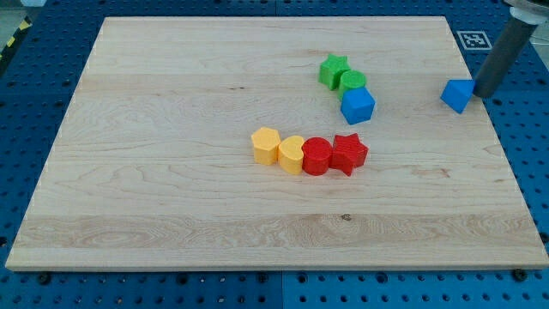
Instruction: Push the blue triangle parallel right to the green star
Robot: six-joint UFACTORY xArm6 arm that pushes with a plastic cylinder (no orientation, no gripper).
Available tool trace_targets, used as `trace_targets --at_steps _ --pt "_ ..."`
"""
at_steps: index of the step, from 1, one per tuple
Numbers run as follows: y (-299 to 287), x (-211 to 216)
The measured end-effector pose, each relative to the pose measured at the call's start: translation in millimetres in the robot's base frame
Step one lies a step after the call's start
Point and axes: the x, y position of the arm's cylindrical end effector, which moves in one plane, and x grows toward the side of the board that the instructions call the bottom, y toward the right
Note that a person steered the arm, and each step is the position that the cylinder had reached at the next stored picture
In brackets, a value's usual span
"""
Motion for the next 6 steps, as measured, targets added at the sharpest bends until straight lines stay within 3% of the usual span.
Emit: trace_targets --at_steps 2,3,4,6 --pt "20 38" --pt "-17 38" --pt "-59 25" --pt "-84 -28"
